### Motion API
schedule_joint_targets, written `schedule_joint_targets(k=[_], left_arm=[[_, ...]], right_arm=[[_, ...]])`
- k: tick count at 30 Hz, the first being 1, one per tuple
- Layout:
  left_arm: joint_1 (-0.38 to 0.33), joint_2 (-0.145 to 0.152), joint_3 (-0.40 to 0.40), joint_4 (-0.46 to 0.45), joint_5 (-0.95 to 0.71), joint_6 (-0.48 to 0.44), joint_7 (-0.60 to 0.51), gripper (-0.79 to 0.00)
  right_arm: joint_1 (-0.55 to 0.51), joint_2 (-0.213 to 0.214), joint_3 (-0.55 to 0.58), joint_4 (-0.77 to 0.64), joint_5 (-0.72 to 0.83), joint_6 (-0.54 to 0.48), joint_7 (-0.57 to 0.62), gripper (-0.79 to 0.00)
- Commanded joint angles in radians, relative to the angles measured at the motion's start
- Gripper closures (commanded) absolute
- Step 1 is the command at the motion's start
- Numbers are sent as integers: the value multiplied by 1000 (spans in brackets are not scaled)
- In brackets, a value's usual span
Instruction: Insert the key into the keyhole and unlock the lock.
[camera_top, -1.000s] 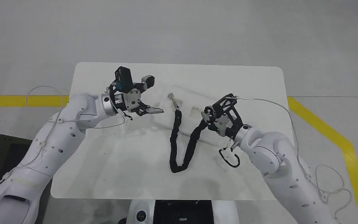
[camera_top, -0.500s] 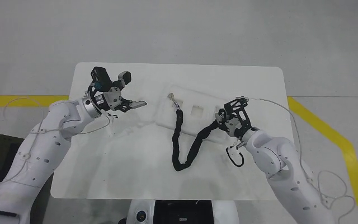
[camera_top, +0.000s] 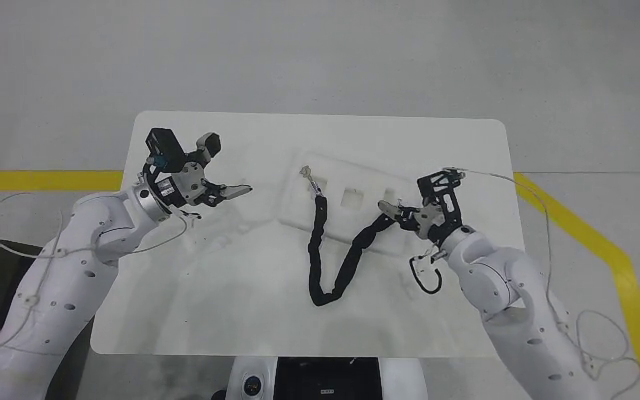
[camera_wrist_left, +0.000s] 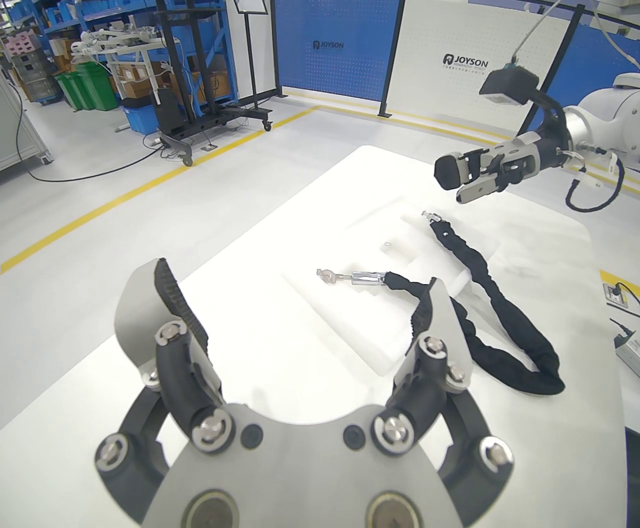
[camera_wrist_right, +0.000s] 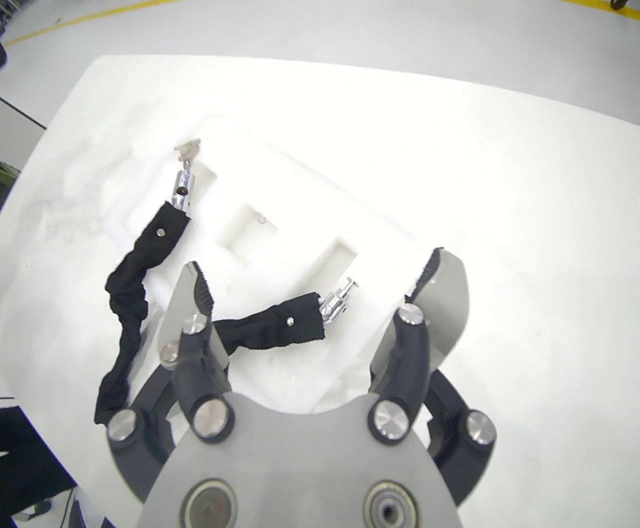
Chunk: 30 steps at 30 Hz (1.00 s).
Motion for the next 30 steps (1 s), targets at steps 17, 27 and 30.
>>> schedule_joint_targets(k=[17,27,30], left_arm=[[55,-1,-154,-27,18,96,41,-785],[54,-1,-158,-34,23,89,30,-784],[54,-1,-158,-34,23,89,30,-784]], right_arm=[[-276,9,242,-77,-57,-91,-410,-785],[-276,9,242,-77,-57,-91,-410,-784],[-276,9,242,-77,-57,-91,-410,-784]])
